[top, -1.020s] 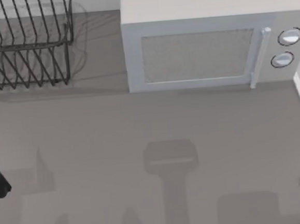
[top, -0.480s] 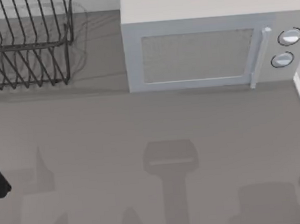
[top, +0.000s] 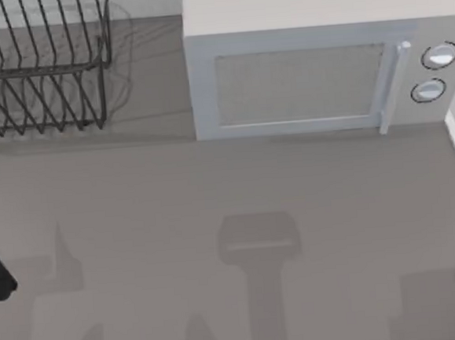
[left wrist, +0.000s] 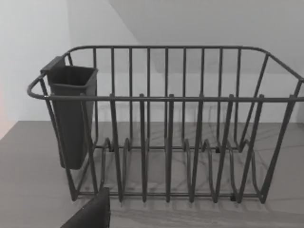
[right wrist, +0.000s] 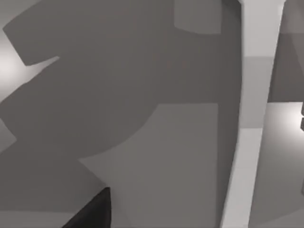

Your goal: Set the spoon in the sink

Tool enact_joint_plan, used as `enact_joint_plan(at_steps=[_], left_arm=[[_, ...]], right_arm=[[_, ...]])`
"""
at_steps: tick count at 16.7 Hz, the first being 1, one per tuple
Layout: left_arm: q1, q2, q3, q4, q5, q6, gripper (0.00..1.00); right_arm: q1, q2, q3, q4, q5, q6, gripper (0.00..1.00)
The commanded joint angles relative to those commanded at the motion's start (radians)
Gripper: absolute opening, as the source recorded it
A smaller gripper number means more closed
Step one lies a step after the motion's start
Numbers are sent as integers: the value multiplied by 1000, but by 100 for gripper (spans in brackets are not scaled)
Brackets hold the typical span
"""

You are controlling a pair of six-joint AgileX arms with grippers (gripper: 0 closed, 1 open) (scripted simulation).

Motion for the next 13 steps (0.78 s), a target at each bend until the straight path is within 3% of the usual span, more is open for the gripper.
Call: enact_joint_plan(at_steps=[4, 13], left_arm=[[0, 0, 0, 0, 0, 0, 100], [0, 0, 0, 0, 0, 0, 100]], right_arm=[[0, 1, -1, 1, 0, 0, 100], [0, 1, -1, 1, 0, 0, 32]])
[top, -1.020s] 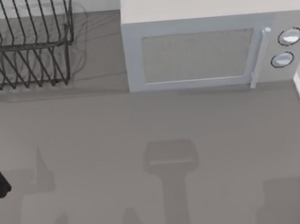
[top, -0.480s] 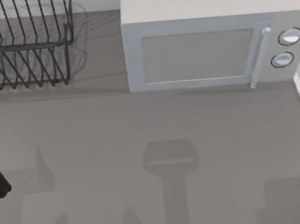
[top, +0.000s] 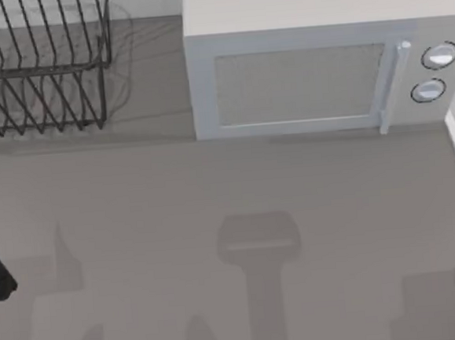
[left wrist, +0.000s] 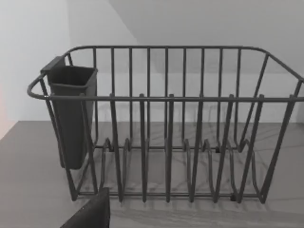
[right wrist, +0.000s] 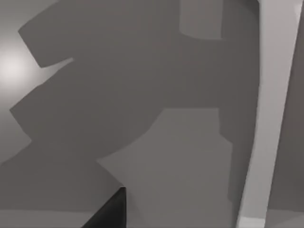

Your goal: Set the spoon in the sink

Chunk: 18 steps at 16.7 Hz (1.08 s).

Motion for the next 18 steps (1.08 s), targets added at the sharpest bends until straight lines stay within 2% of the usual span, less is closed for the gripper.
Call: enact_joint_plan(at_steps=[4, 5, 12, 13, 18], left_arm=[[0, 0, 0, 0, 0, 0, 100], [0, 0, 0, 0, 0, 0, 100], [0, 0, 0, 0, 0, 0, 100], [0, 0, 0, 0, 0, 0, 100], [0, 0, 0, 0, 0, 0, 100]], right_arm=[[0, 0, 0, 0, 0, 0, 2], [0, 0, 0, 0, 0, 0, 0], [0, 0, 0, 0, 0, 0, 0], [2, -68, 51, -117, -5, 35, 0], [0, -106, 136, -238, -5, 26, 0]])
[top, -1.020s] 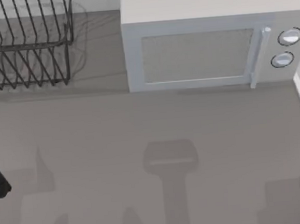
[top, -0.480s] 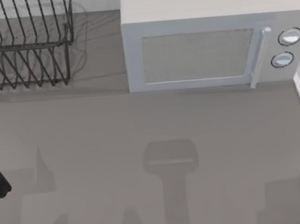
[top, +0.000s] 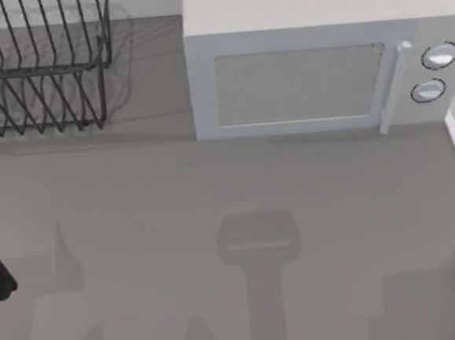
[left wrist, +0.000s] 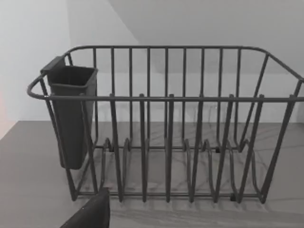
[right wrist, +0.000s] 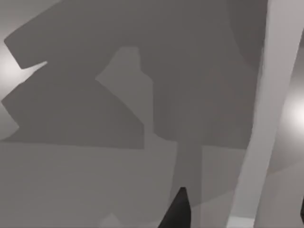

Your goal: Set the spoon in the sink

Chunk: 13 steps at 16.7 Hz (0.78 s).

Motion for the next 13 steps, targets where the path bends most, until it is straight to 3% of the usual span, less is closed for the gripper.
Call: enact_joint_plan(at_steps=[6, 13], left_arm=[[0, 0, 0, 0, 0, 0, 100], [0, 0, 0, 0, 0, 0, 100]], right_arm=[[-2, -110, 183, -315, 1, -3, 0], [-1, -133, 213, -353, 0, 3, 0]])
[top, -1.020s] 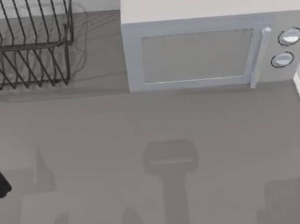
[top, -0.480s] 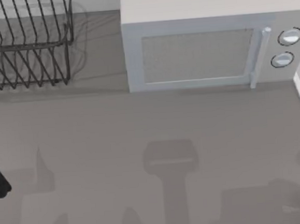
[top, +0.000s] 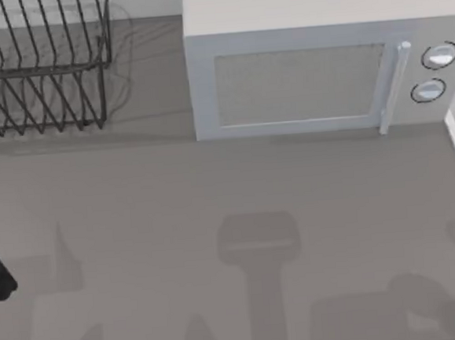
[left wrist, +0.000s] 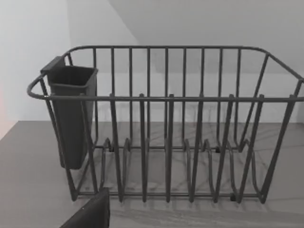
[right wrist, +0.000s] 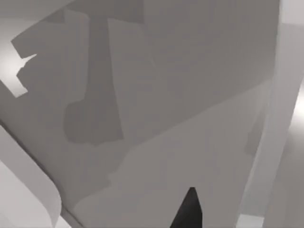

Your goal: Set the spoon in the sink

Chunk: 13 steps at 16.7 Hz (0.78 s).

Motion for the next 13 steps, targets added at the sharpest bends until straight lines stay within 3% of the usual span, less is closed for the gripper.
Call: enact_joint_plan(at_steps=[6, 13], left_arm=[[0, 0, 0, 0, 0, 0, 100], [0, 0, 0, 0, 0, 0, 100]], right_arm=[[-5, 196, 219, -81, 0, -14, 0], [-7, 717, 913, -289, -1, -33, 0]])
